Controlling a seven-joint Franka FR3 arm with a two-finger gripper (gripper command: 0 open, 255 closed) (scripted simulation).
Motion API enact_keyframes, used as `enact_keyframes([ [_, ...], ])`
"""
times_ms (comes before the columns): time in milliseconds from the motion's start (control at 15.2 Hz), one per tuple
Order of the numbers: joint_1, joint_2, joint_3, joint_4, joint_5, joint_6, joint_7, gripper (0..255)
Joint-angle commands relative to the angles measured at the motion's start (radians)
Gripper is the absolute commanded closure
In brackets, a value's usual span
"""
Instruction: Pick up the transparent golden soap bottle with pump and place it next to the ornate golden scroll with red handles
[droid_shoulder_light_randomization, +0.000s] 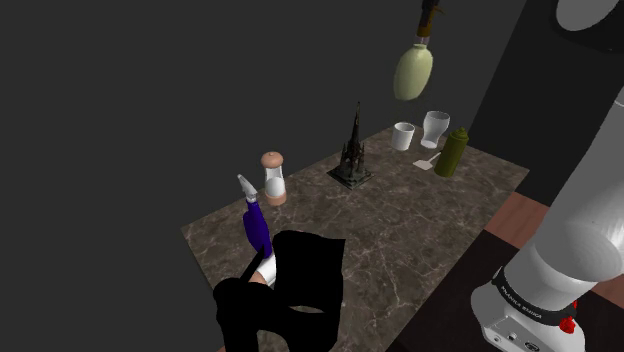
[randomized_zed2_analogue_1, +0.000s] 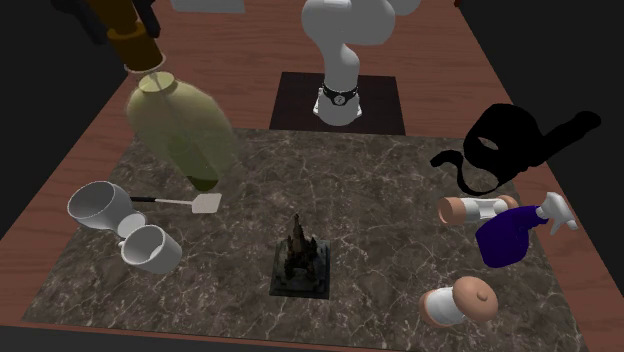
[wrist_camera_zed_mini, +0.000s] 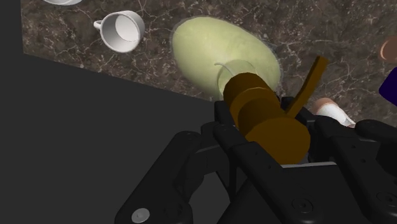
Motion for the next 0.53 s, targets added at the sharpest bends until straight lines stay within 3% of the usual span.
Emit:
enact_keyframes([
  [0, -0.011, 0.026, -0.004, 0.067, 0.012, -0.042, -0.006, 255],
  [330, -0.054, 0.129, -0.013, 0.295, 0.060, -0.173, -0.014, 255],
  [462, 0.004, 0.064, 0.004, 0.201, 0.026, -0.137, 0.037, 255],
])
